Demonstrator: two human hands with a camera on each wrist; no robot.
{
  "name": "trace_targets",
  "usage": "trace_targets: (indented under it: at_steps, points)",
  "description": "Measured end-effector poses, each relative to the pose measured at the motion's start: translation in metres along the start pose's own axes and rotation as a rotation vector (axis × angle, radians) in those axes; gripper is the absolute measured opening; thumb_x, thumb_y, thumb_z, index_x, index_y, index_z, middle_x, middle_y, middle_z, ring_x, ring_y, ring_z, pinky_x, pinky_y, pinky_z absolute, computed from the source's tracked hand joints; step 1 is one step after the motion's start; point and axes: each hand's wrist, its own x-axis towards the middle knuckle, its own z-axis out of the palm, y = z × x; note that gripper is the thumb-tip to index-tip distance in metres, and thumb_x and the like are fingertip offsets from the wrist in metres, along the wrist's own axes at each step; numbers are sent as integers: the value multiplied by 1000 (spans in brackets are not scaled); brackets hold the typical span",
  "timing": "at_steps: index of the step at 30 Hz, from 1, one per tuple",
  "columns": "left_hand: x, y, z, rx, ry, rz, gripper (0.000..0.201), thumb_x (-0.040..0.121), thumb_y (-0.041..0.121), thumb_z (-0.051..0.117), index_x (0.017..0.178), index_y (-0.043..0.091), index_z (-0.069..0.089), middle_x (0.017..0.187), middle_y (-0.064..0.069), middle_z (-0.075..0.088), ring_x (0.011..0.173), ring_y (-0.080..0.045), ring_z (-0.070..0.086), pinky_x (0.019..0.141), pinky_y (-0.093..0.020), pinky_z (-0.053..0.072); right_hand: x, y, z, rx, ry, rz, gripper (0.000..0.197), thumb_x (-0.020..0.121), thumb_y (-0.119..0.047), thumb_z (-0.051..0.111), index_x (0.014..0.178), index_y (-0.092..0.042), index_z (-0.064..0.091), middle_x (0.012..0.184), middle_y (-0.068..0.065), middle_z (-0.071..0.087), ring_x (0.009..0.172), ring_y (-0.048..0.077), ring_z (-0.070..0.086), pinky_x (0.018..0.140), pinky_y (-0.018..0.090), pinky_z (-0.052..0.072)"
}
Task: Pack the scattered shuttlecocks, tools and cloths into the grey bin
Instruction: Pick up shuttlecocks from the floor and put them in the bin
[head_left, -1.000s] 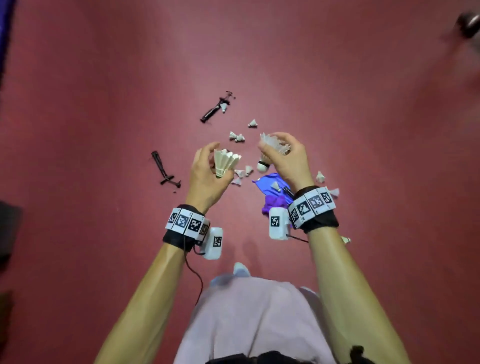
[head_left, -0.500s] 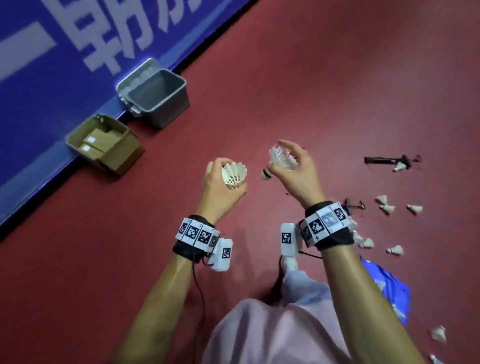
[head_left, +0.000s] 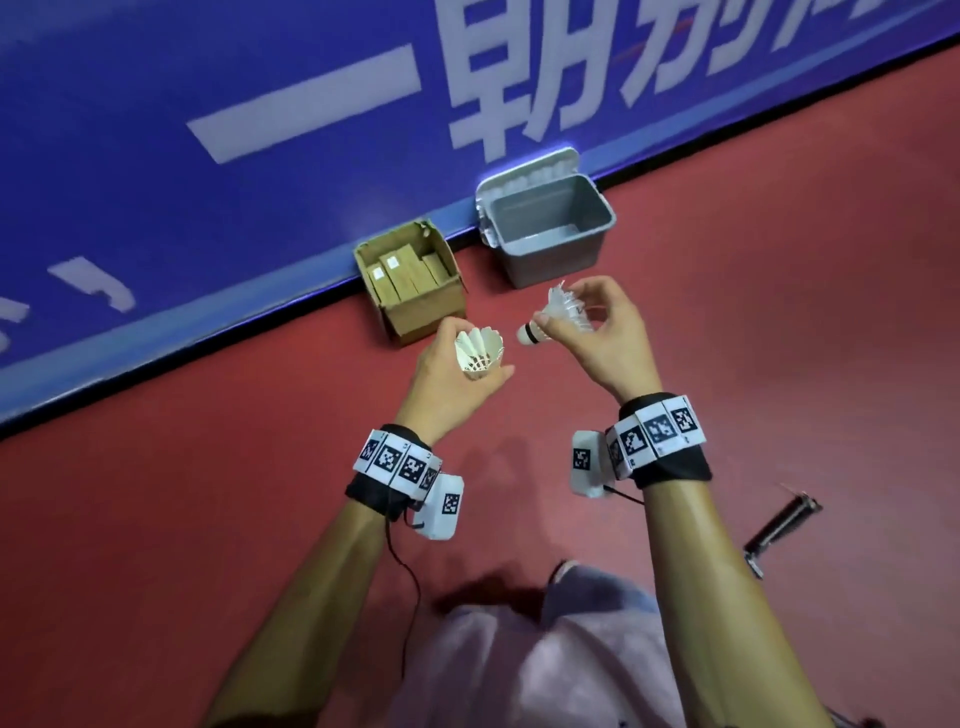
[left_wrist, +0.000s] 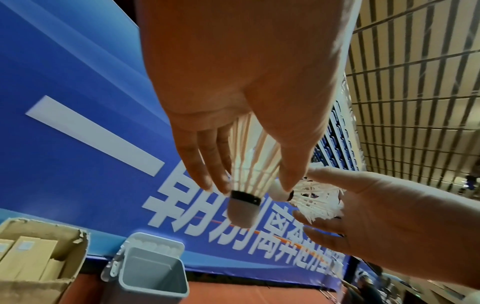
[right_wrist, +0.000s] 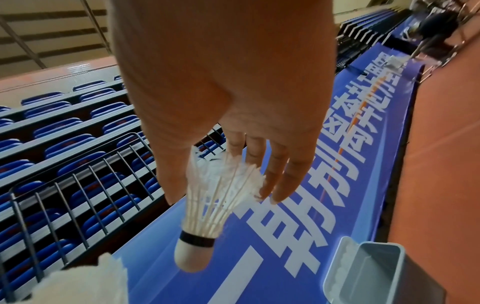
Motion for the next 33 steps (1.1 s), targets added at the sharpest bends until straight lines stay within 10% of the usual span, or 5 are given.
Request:
trace_targets:
  at_steps: [11,19,33]
  points:
    - [200,-13,-47,-69,79,-127,39,87,26,80,107,10,50,76,12,66,56,7,61,54,-8,39,229,4,87,33,-26,19,45,80,-35,86,110,-14,59,100,-10,64,91,5,60,82,13,45]
    - [420,-44,-66,20,0,-76,49,71,40,87,101,32,49,91,10,67,77,-12,65,65,-27,51,412,7,131,-5,23,56,41,76,-14,83,105,-13,53,95,-9,58,86,8,56,82,24,46]
    - [697,13,13,-17,-91,-52,46,71,67,74,95,33,55,88,12,73,81,-10,70,78,-40,58,672,62,66,-4,269,243,45,85,-38,79,120,-22,56,103,-13,64,93,7,64,91,33,53]
